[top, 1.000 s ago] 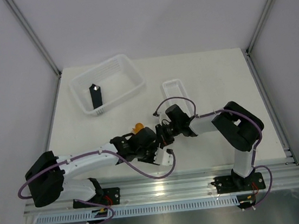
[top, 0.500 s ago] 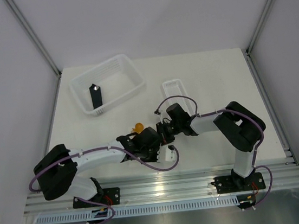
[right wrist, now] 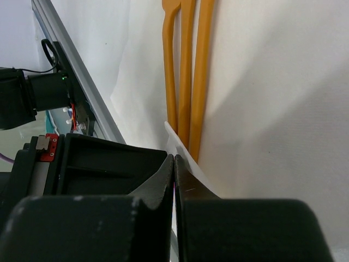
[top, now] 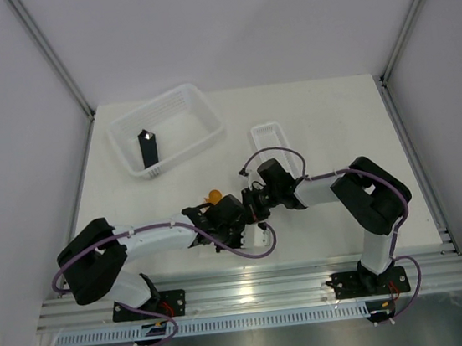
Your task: Place the utensils on the paper napkin and roll it up
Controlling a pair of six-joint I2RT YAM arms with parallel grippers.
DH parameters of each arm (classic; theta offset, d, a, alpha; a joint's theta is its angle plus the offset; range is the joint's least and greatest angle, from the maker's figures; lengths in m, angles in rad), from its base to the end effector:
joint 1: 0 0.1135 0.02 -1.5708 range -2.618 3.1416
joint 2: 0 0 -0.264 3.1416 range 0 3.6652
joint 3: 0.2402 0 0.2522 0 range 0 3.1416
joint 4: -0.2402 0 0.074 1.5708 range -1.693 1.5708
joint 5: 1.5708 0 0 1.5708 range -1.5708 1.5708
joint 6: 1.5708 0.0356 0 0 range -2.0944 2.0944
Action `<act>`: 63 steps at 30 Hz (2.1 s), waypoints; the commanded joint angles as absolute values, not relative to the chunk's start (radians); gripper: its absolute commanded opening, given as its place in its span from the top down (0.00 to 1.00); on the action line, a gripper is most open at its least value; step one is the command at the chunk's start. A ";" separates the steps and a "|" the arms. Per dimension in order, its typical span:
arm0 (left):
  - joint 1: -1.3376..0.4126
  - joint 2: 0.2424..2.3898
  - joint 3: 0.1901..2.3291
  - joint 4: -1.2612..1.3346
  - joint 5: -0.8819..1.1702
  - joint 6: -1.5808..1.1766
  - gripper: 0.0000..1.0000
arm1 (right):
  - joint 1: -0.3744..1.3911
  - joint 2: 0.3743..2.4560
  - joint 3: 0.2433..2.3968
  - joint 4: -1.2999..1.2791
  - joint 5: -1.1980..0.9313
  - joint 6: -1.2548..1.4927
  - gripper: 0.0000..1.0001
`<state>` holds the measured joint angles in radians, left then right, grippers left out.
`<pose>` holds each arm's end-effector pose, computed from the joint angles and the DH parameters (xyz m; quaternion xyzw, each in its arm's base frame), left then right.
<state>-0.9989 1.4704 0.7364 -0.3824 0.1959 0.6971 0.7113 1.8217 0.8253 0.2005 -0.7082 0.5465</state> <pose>0.1367 -0.2253 0.1588 0.7418 0.6249 -0.1279 0.2073 0.2422 0.2393 0.1240 -0.2020 0.8547 0.4681 0.0977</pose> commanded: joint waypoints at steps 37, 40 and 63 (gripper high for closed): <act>-0.983 1.477 0.752 -0.348 0.258 0.701 0.78 | 0.649 1.666 0.778 -0.072 -0.192 0.554 1.00; -0.979 1.477 0.749 -0.342 0.253 0.710 0.78 | 0.638 1.689 0.761 -0.037 -0.229 0.566 1.00; -0.954 1.466 0.709 -0.316 0.273 0.727 0.78 | 0.620 1.729 0.683 0.324 -0.511 0.669 1.00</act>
<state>-0.9642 1.4788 0.7269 -0.3435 0.2405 0.7078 0.6064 1.7721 0.6899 0.3218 -0.5335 0.7055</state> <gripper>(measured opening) 0.221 0.002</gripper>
